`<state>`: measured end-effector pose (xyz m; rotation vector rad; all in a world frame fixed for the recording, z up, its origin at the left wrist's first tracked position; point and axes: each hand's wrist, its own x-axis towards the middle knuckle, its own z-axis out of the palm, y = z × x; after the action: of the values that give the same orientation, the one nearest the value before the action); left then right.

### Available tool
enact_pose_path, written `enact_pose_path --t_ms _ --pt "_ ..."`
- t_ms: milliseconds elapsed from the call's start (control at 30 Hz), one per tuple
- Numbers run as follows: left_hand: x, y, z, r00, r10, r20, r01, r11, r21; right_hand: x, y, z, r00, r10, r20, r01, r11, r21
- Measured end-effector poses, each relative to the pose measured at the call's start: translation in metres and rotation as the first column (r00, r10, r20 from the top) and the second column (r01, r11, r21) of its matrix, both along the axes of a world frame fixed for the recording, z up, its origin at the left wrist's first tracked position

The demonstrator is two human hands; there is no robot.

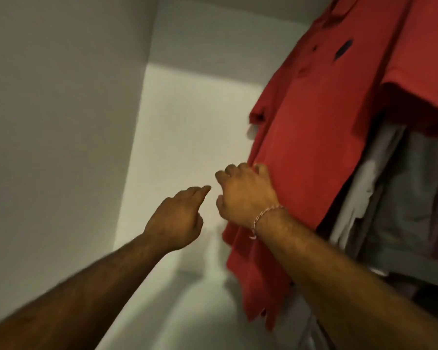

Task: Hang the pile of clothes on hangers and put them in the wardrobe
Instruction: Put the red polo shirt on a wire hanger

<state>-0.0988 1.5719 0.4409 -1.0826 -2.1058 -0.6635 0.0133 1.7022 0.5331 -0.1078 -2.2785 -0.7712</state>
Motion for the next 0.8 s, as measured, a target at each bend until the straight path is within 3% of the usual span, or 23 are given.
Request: enact_pose_path --t_ms 167,267,333,500,633,800 --pt "0.052 -0.116 -0.140 0.962 0.225 0.156 -0.223 0.974 -0.031 0.004 -0.069 -0.154 0.926 0.310 0.215 -0.260 0.938 -0.231" --pt "0.114 -0.189 -0.203 0.901 0.342 0.266 -0.350 0.937 -0.019 0.021 -0.132 -0.234 0.822 0.522 0.228 -0.439 0.835 -0.333" --pt "0.162 -0.243 -0.247 0.844 0.409 0.347 -0.438 0.899 0.004 0.041 -0.185 -0.277 0.712 0.662 0.231 -0.572 0.739 -0.356" --pt "0.303 -0.373 -0.347 0.708 0.509 0.490 -0.587 0.810 0.005 0.120 -0.321 -0.362 0.335 0.895 0.293 -0.819 0.431 -0.379" --pt "0.419 -0.468 -0.402 0.529 0.596 0.604 -0.742 0.671 -0.012 0.201 -0.438 -0.429 0.045 0.955 0.294 -0.829 0.200 -0.523" --pt "0.575 -0.588 -0.437 0.204 0.667 0.716 -0.891 0.430 -0.147 0.303 -0.589 -0.493 -0.151 0.914 0.375 -0.691 0.174 -0.702"
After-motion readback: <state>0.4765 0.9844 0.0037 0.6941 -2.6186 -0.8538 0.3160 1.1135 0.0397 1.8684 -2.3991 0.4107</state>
